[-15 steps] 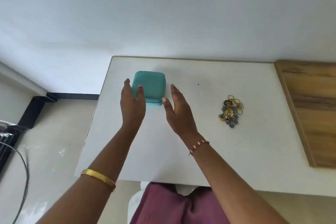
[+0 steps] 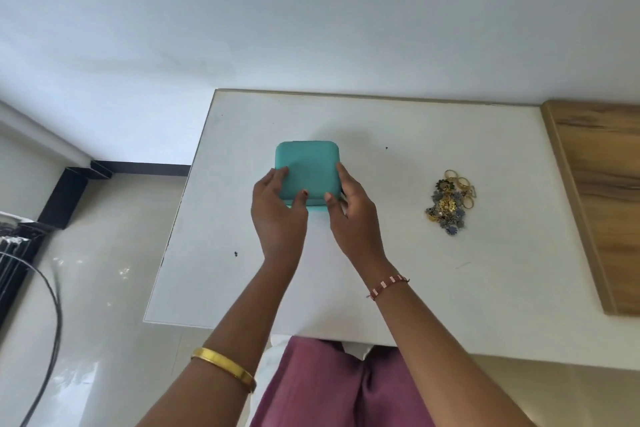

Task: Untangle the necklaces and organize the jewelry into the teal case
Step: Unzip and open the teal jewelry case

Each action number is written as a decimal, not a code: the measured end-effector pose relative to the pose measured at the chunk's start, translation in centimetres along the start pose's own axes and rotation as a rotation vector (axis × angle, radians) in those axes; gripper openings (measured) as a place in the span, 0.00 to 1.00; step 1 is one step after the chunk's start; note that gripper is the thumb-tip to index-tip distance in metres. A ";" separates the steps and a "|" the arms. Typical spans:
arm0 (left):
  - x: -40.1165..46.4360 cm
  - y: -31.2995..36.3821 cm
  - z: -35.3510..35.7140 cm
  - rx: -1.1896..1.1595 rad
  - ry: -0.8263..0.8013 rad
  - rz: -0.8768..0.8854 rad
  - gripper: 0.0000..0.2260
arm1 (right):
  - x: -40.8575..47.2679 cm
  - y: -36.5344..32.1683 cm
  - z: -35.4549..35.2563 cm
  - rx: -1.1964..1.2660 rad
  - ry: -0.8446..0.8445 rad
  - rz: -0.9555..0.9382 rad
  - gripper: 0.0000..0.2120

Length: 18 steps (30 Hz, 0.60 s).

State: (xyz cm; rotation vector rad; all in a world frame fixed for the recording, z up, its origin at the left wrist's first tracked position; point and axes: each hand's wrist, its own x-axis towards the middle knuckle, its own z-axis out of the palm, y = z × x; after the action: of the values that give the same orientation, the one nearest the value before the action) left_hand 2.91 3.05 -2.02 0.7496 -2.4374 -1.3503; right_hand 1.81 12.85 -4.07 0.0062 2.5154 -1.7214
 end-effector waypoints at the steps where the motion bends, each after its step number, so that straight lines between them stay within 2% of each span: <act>1: -0.9 0.1 0.1 0.000 -0.007 0.006 0.20 | -0.8 0.3 -0.4 -0.001 0.010 0.004 0.24; 13: -9.2 -0.3 -0.8 -0.020 -0.158 0.024 0.22 | -8.1 1.7 -5.6 0.126 0.012 0.160 0.23; 18: -7.2 0.1 -1.4 0.130 -0.270 0.128 0.35 | -4.5 0.2 -7.2 0.012 0.087 0.154 0.14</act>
State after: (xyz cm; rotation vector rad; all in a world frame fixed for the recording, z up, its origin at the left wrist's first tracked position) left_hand 9.48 6.05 -0.99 0.4533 -2.7516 -1.3289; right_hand 5.79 19.86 -1.34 0.2740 2.4895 -1.7101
